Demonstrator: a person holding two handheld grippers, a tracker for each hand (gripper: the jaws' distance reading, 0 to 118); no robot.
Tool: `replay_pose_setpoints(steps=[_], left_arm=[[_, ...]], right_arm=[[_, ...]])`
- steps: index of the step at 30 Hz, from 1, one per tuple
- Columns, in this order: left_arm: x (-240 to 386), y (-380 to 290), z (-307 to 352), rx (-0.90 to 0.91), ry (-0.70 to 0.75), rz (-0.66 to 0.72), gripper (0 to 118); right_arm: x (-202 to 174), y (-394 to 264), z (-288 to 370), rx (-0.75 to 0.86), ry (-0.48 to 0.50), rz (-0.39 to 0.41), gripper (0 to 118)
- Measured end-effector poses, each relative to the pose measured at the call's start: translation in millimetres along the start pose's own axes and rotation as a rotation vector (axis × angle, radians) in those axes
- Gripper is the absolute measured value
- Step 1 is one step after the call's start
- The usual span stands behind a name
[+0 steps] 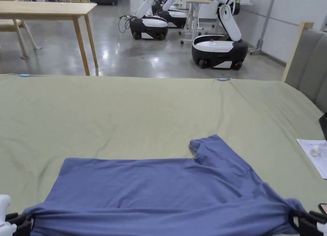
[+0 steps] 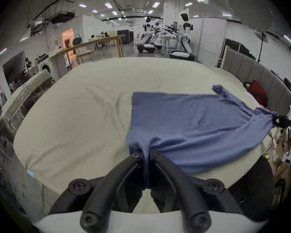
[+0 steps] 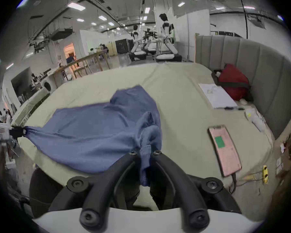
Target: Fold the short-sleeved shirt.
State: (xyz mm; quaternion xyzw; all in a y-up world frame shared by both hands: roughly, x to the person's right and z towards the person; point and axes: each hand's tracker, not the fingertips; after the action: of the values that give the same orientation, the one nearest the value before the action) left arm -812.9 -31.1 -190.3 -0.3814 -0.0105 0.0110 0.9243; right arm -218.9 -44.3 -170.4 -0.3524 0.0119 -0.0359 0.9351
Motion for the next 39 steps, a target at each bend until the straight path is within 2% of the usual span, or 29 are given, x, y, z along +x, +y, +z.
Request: replay_pose_setpoints(steps=[3, 6, 7, 8, 9, 10, 11, 12, 15, 18, 19, 20, 21, 22, 23, 24, 27, 30, 35, 36, 37, 38, 39], left_arm=[[-5.1, -27.9, -17.6, -0.042, 0.002, 0.051, 5], [-2.3, -45.5, -22.8, -0.050, 0.016, 0.059, 6], [-3.0, -48.4, -18.9, -0.024, 0.016, 0.062, 17], [-3.3, -49.7, -14.8, -0.007, 0.027, 0.061, 39], [-2.9, -47.7, -8.9, 0.000, 0.038, 0.057, 75], [-1.0, -45.7, -3.0, 0.035, 0.051, 0.038, 109], [3.4, -43.0, 4.0, 0.093, 0.060, 0.013, 115], [11.6, -37.5, 13.4, 0.160, 0.066, -0.014, 114], [39.8, -18.1, 24.0, 0.306, 0.058, -0.094, 114], [65.9, -0.8, 23.6, 0.437, 0.042, -0.132, 114], [73.8, 4.5, 21.6, 0.460, 0.039, -0.134, 113], [79.5, 6.5, 18.9, 0.470, 0.040, -0.133, 110], [83.4, 10.9, 15.3, 0.451, 0.042, -0.128, 95], [85.0, 16.2, 11.1, 0.415, 0.019, -0.122, 42], [84.4, 19.7, 7.5, 0.376, -0.025, -0.110, 0], [81.9, 21.9, 1.4, 0.348, -0.063, -0.095, 0], [74.8, 21.6, -15.0, 0.300, -0.020, -0.123, 0], [60.6, 27.4, -35.4, 0.232, -0.013, -0.090, 0], [42.2, 57.2, -73.2, 0.167, 0.016, -0.083, 0], [41.5, 68.7, -81.4, 0.144, 0.023, -0.092, 6], [37.6, 79.4, -93.1, 0.120, 0.035, -0.108, 33], [34.0, 90.1, -106.9, 0.084, 0.050, -0.129, 76], [30.1, 99.9, -123.7, 0.058, 0.064, -0.134, 114]], right_arm=[[-0.4, -34.4, -26.1, -0.091, -0.024, -0.023, 10], [-0.4, -50.1, -30.8, -0.075, -0.035, -0.046, 10], [3.2, -48.7, -26.8, -0.046, -0.040, -0.066, 15], [2.5, -46.4, -20.7, -0.012, -0.027, -0.087, 28], [0.5, -42.5, -12.9, 0.031, -0.021, -0.084, 53], [-4.7, -37.9, -5.6, 0.082, 0.005, -0.066, 89], [-7.4, -31.8, 1.1, 0.124, 0.031, -0.037, 106], [-17.4, -24.6, 6.8, 0.169, 0.054, 0.002, 112], [-58.4, -0.9, 13.3, 0.287, 0.052, 0.117, 113], [-101.3, 16.5, 6.9, 0.364, 0.092, 0.157, 113], [-113.0, 21.4, 3.0, 0.379, 0.096, 0.166, 110], [-123.4, 24.9, 0.4, 0.375, 0.096, 0.176, 99], [-133.3, 28.2, -2.0, 0.371, 0.107, 0.195, 66], [-142.5, 29.6, -4.6, 0.379, 0.105, 0.208, 9], [-147.5, 30.4, -8.9, 0.379, 0.087, 0.215, 1], [-151.8, 31.2, -12.8, 0.376, 0.062, 0.223, 1], [-153.5, 35.8, -16.7, 0.356, 0.141, 0.200, 1], [-153.7, 37.9, -25.6, 0.357, 0.125, 0.217, 1], [-141.3, 49.9, -47.7, 0.312, 0.129, 0.197, 1], [-138.2, 52.8, -52.2, 0.302, 0.128, 0.192, 1], [-134.8, 55.9, -56.7, 0.291, 0.123, 0.188, 1], [-131.2, 58.4, -60.3, 0.285, 0.120, 0.185, 1], [-127.3, 62.0, -64.3, 0.276, 0.117, 0.181, 1]])
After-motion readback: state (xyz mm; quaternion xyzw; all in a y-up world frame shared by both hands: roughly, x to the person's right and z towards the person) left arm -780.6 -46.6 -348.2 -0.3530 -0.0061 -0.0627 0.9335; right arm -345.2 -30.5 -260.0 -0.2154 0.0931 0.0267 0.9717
